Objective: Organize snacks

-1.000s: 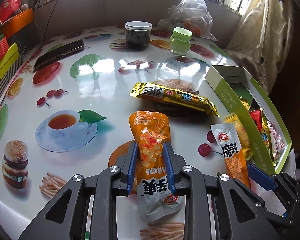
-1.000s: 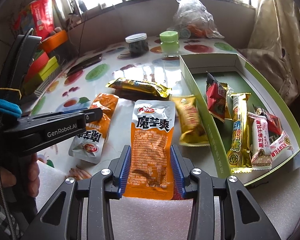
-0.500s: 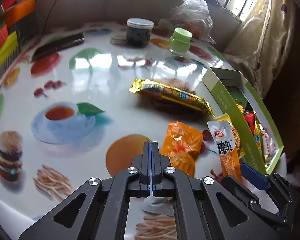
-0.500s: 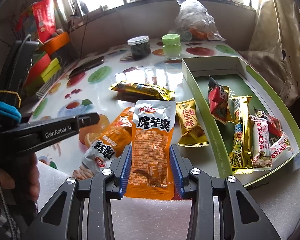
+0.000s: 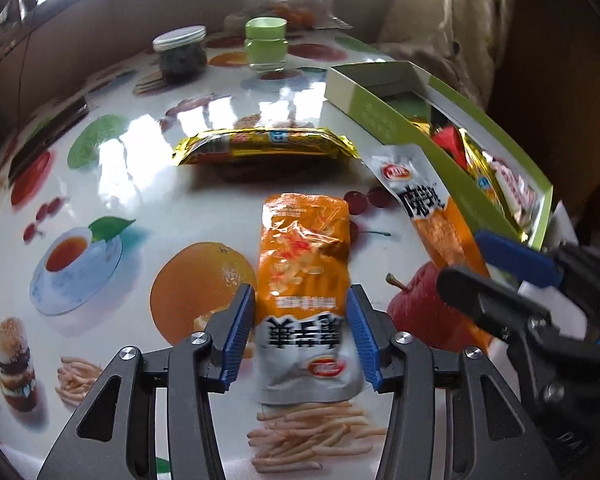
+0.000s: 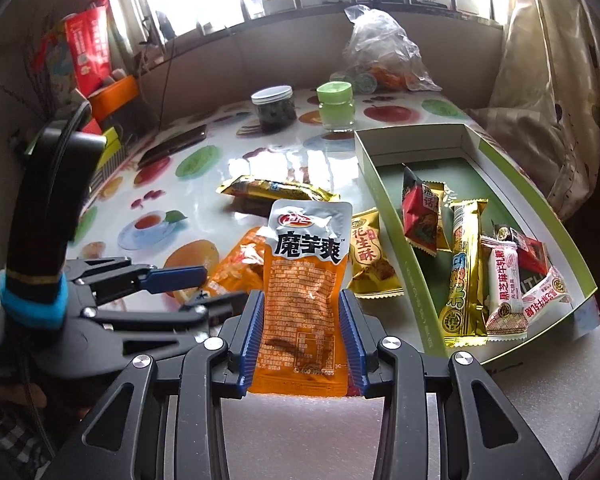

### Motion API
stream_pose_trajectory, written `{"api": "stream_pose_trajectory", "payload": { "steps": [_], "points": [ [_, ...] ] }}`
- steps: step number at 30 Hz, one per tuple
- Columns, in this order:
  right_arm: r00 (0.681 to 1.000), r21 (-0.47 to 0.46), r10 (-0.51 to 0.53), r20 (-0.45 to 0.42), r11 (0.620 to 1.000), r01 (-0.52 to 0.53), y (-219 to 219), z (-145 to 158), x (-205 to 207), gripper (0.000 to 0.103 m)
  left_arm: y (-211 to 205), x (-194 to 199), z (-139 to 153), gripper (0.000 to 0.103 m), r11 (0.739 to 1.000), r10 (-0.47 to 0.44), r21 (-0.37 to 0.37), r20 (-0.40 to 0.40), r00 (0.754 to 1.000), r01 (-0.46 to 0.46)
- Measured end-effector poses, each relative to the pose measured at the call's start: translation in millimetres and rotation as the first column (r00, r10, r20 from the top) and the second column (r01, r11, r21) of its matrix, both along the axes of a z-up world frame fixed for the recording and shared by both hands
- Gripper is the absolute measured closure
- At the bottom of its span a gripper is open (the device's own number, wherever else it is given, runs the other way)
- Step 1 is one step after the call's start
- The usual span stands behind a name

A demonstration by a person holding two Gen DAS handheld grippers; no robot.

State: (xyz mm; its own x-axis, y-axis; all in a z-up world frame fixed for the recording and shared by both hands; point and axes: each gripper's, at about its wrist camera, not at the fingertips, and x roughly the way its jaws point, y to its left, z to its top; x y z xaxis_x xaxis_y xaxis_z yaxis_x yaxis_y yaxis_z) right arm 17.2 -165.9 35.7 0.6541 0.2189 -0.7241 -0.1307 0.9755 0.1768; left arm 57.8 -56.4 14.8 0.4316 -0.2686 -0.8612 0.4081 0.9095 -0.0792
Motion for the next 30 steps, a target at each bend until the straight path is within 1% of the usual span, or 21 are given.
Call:
{"api": "stream_pose_trajectory", "payload": {
  "steps": [2,6,9,11,12,16,23,30],
  "points": [
    [1.000,0.000,-0.003,-0.002,1.000,0.003,-0.4,-0.1,-0.3,0.067,-3.6,-1.0,-0.3,0.051,0.999,-0.019,0.026,0.010,1.000,0.019],
    [1.000,0.000,-0.007,-0.001,1.000,0.007,-0.9,0.6,-0.4,0.067,-1.7,-1.8,0.0,0.051,1.000,-0.011,0.026,0.015,1.000,0.010],
    [1.000,0.000,-0.008,-0.003,1.000,0.008,-1.1,0.8,-0.4,0.067,-1.1,-2.9,-0.4,0.055,0.999,0.001,0.039,0.030,1.000,-0.002],
    [1.000,-0.001,-0.010,-0.004,1.000,0.010,-1.4,0.9,-0.7,0.067,0.5,-2.9,-0.6,0.059,0.999,0.009,0.037,0.039,0.999,-0.010],
    [1.000,-0.001,-0.011,-0.005,1.000,0.011,-1.4,0.9,-0.6,0.067,1.6,-2.6,-0.3,0.063,0.999,0.016,0.038,0.043,0.999,-0.018],
    [1.000,-0.003,-0.010,-0.006,1.000,0.010,-0.9,0.7,-0.7,0.067,6.0,-1.8,-0.3,0.067,0.999,0.039,0.023,0.048,0.998,-0.040],
    [1.000,-0.005,-0.007,-0.007,1.000,0.007,0.0,0.3,1.2,0.067,11.2,-1.3,2.2,0.067,0.998,0.062,-0.002,0.051,0.997,-0.062],
    [1.000,-0.003,-0.003,0.011,1.000,0.003,3.3,6.4,4.5,0.067,15.6,-2.6,17.9,0.067,0.997,0.078,-0.023,0.081,0.994,-0.076]
  ]
}}
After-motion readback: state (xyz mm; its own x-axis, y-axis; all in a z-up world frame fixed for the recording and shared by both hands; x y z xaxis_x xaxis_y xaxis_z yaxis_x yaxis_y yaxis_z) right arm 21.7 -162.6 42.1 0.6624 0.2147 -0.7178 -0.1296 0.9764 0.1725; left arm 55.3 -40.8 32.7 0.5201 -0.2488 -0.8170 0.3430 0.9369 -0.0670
